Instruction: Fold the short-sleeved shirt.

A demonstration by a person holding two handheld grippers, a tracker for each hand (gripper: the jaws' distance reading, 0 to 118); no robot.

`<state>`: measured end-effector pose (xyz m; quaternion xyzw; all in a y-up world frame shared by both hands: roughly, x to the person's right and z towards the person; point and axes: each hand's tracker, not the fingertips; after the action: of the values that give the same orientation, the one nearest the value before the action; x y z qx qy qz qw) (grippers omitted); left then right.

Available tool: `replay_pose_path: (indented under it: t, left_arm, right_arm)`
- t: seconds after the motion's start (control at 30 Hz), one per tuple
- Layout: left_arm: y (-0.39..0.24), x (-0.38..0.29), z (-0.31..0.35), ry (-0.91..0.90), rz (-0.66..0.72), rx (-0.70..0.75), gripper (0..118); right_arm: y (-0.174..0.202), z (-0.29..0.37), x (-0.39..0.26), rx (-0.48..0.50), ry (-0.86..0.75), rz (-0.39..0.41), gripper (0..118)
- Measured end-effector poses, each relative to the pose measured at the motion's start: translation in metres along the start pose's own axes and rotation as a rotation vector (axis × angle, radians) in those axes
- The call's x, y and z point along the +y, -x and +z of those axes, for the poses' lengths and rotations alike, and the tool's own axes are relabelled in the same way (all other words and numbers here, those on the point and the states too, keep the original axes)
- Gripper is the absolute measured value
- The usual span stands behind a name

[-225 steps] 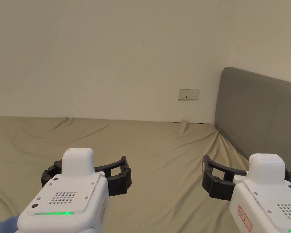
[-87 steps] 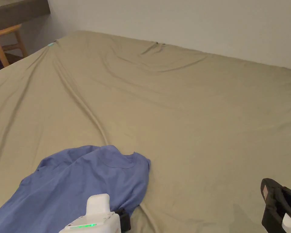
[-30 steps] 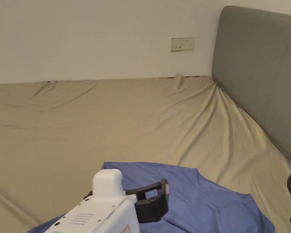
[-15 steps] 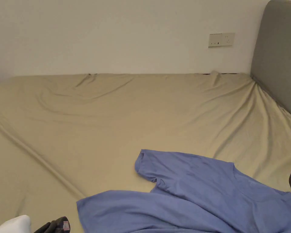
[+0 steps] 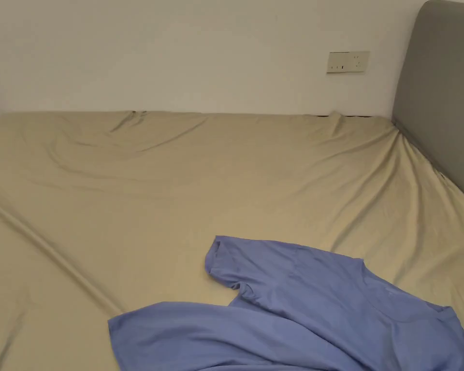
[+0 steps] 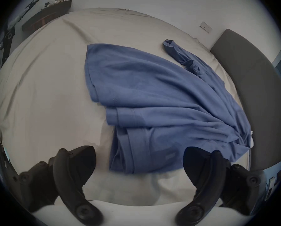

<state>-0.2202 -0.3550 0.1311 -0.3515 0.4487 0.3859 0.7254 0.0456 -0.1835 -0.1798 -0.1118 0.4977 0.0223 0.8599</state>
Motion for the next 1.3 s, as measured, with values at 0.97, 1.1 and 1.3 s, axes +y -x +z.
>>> replay_pose_path:
  t: [0.97,1.1,1.3]
  left_arm:
    - [0.018,-0.009,0.064,-0.040,0.095,-0.103,8]
    - [0.021,0.007,0.104,-0.164,0.094,-0.171,8]
    - [0.015,0.055,0.207,-0.473,0.068,-0.295,8]
  right_arm:
    - [-0.116,-0.158,-0.112,-0.003,0.700,-0.323,7]
    - [-0.098,-0.111,-0.056,0.082,0.554,-0.349,6]
    - [-0.069,-0.063,0.033,0.256,0.292,-0.335,6]
